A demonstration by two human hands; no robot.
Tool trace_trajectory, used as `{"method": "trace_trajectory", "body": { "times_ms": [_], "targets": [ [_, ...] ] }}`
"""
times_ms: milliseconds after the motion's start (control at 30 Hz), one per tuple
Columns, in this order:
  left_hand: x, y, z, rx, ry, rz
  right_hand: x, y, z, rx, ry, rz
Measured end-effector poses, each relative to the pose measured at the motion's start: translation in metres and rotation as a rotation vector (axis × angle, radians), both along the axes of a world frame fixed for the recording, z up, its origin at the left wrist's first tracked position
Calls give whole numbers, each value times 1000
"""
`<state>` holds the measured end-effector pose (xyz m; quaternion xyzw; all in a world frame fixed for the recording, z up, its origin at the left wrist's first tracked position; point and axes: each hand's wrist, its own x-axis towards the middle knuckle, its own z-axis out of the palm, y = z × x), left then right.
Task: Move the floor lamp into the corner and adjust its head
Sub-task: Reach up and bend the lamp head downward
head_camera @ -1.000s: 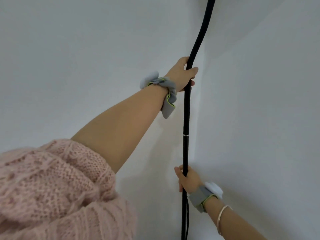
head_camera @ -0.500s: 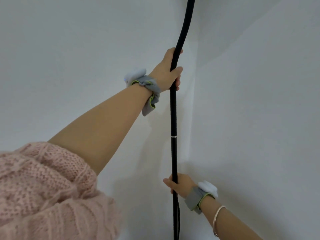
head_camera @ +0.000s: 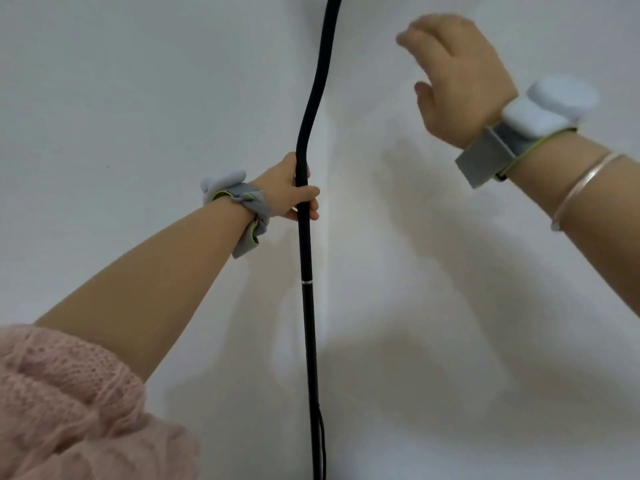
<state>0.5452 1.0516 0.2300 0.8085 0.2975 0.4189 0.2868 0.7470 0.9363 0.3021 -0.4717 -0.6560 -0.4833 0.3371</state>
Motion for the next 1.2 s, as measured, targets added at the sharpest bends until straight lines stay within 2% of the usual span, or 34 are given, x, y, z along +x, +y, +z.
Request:
{"method": "trace_trajectory", "body": {
  "times_ms": [100, 233, 300, 400, 533, 667, 833, 900, 967, 1033, 1200],
  "targets": [
    [0, -2, -2, -37, 19, -27, -20, -4, 43, 25, -216, -215],
    [-1, -6, 1, -90, 46, -88, -54, 5, 74, -191, -256, -482],
    [-1, -9, 2, -91, 73, -113, -65, 8, 82, -237, -278, -508],
    [1, -9, 2, -92, 106, -149, -68, -2, 86, -190, -375, -547],
    [0, -7, 2, -71, 146, -184, -71, -25, 87, -190, -516, -707],
    [-7, -7, 2, -91, 113, -139, -83, -34, 82, -253, -465, -854],
    [5, -13, -3, -67, 106, -87, -73, -41, 45, -287, -260, -916],
    [15, -19, -5, -18, 101, -70, -64, -48, 32, -314, -85, -878],
    [24, -25, -7, 19, 93, -65, -56, -56, 16, -412, 197, -760],
    [32, -34, -14, 45, 76, -69, -51, -66, -6, -386, 371, -708],
    [44, -59, -47, 1, 90, -32, -54, -91, -52, -200, 378, -758]
  ]
}}
